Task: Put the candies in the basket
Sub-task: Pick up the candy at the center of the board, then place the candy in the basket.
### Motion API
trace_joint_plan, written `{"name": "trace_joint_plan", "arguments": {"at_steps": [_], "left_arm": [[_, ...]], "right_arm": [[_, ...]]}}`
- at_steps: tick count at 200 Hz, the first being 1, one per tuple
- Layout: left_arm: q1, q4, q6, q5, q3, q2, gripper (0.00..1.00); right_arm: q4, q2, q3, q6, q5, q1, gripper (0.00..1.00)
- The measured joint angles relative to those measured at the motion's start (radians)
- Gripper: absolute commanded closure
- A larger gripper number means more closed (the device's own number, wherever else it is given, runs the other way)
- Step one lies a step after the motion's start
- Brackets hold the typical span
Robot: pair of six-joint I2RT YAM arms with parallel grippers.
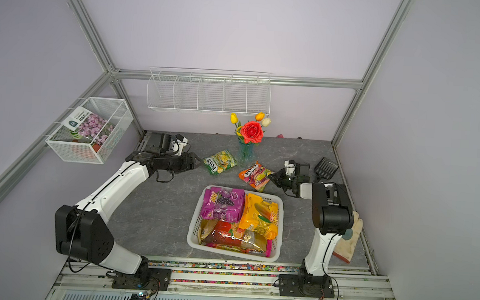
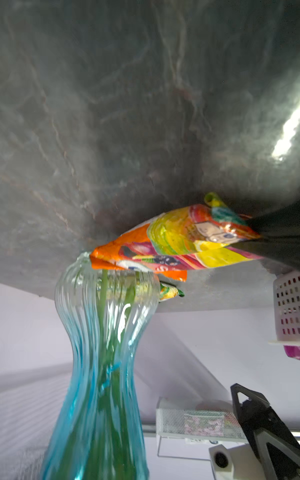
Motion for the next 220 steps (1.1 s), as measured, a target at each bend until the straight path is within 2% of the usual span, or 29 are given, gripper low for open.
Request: {"name": "trace_joint_plan", "arguments": {"at_steps": [29,83,139,170,195,220], "left_arm": [[0.000,0.048,0.005,0.027,-0.014,-0.048,0.27],[0.000,0.115,-0.003,0.066,-0.039,-0.057,0.27],[0.000,0.200,-0.064,0.134,-0.091,-0.028,0.27],[0.000,0.197,-0.065,0.132,-0.091,-0.018,0.27],[0.000,0.191,-0.061,0.133,-0.091,-0.014,0.27],[0.000,0.169,-0.054,0.132,-0.093,-0.011,0.27]], "right_arm": [[-0.089,-0.175,-0.004,-0.072,0.005,0.002,1.00],[-0.469,-0.468,0.033,-0.278,0.100,0.003,1.00],[-0.823,-0.677,0.178,-0.398,0.137,0.032,1.00],[-0.961,-0.799,0.247,-0.407,0.119,0.086,1.00],[-1.012,-0.889,0.254,-0.352,0.062,0.120,1.00],[-1.006,-0.930,0.241,-0.262,0.014,0.234,1.00]]}}
